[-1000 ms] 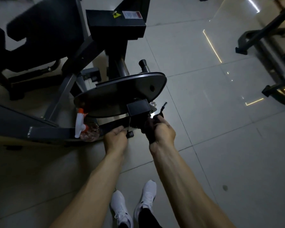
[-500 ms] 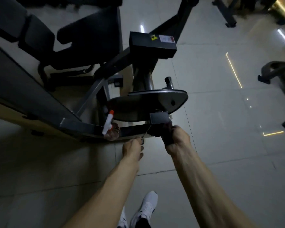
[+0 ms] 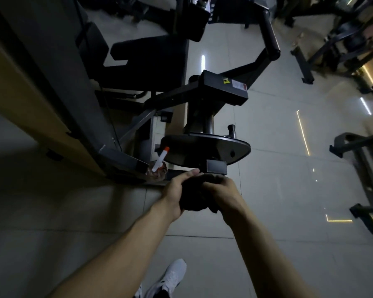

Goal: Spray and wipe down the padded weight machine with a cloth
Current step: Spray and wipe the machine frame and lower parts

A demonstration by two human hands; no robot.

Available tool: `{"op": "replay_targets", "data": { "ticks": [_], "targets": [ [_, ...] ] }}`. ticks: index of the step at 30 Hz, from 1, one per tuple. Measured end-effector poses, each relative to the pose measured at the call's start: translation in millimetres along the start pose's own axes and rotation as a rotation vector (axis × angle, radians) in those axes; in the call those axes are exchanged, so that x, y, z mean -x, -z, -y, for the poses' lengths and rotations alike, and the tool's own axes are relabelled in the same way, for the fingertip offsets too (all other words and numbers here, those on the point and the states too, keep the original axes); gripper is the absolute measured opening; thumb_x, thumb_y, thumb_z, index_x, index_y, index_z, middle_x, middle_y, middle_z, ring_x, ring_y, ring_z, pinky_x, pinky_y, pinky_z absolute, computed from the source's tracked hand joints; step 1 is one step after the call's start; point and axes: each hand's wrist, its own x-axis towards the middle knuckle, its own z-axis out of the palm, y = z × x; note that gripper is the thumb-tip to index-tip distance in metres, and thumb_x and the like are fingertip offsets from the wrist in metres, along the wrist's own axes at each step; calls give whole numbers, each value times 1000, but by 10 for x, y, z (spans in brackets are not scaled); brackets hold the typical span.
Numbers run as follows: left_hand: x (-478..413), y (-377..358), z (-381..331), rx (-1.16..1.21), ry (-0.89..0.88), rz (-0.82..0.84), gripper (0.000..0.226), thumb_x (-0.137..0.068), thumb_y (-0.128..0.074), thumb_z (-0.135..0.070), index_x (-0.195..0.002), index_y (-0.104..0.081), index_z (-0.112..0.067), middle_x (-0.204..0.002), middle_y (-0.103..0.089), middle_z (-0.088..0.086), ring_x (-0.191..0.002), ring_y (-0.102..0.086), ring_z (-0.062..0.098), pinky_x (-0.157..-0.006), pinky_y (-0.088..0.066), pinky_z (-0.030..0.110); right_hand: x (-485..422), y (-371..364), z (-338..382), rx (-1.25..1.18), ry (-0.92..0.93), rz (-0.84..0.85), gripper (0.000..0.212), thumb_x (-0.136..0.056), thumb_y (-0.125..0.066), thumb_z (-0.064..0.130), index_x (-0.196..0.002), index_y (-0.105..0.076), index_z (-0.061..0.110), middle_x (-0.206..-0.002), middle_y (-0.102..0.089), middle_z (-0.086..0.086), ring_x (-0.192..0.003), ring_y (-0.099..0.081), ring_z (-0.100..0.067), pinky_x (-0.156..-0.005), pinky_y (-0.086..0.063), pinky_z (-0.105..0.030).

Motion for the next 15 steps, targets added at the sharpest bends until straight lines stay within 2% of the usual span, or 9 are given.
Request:
{"op": "replay_targets", "data": {
  "ticks": [2,3,5,6,7,9,11,13,15],
  "targets": [
    [57,134,-71,-53,-112,-68,34,-101,-51,-41,-111,-77,-22,-109,-76,12,-89,-73,25,-69,-57,36,-95,-278,-4,-48,23,-113,17,-93,-67,1,-110,-70,4,-90,-74,-25,-61,-66,-27,-43,-47,-29],
    [82,203,-115,-78,-170,-117,36,-100,-54,-49,-115,-74,-24,-112,-75,11,-93,-74,23,-73,-59,38,-132,-432,3,-85,29,-149,17,-93,-68,2,-109,-71,6,-92,-74,-23,-66,-70,-28,-48,-51,-31],
    [149,333,-252,-130,-297,-198,60,-80,-72,-69,-123,-67,-28,-122,-71,10,-104,-72,22,-87,-61,43,-142,-768,86,-204,31,-120,15,-93,-68,7,-107,-74,7,-99,-76,-21,-85,-76,-32,-65,-59,-34],
    [174,383,-315,-169,-345,-215,74,-69,-81,-71,-125,-65,-27,-123,-70,9,-107,-72,22,-89,-60,44,-140,-887,139,-316,10,-61,19,-94,-65,11,-109,-75,6,-105,-76,-23,-93,-75,-34,-72,-59,-37],
    [201,445,-395,-190,-379,-234,75,-65,-87,-64,-125,-65,-24,-119,-72,7,-106,-72,22,-87,-61,43,-128,-993,203,-434,-40,9,27,-94,-61,15,-115,-75,5,-110,-75,-24,-97,-74,-35,-77,-59,-39],
    [215,594,-571,-186,-412,-335,53,-76,-88,-36,-121,-66,-20,-108,-73,3,-100,-71,21,-80,-60,38,-128,-1116,337,-588,-141,130,47,-86,-55,25,-126,-71,7,-119,-73,-21,-106,-69,-35,-88,-58,-44],
    [186,764,-737,-104,-405,-463,33,-81,-84,-23,-110,-68,-22,-105,-73,4,-100,-70,25,-84,-59,42,-209,-1197,413,-509,-138,142,46,-87,-53,26,-124,-73,9,-120,-74,-18,-112,-69,-35,-100,-54,-49],
    [162,883,-871,15,-392,-553,31,-76,-85,-26,-100,-65,-22,-109,-71,6,-103,-69,31,-93,-58,50,-334,-1270,454,-392,-92,7,31,-96,-53,17,-117,-74,5,-105,-77,-16,-95,-73,-29,-90,-56,-42],
    [158,991,-990,113,-357,-590,41,-76,-84,-20,-111,-62,-16,-116,-69,10,-106,-67,34,-95,-56,53,-574,-1365,426,-203,-52,-161,23,-97,-61,15,-113,-73,2,-90,-75,-14,-77,-71,-24,-68,-57,-30]
  ]
}}
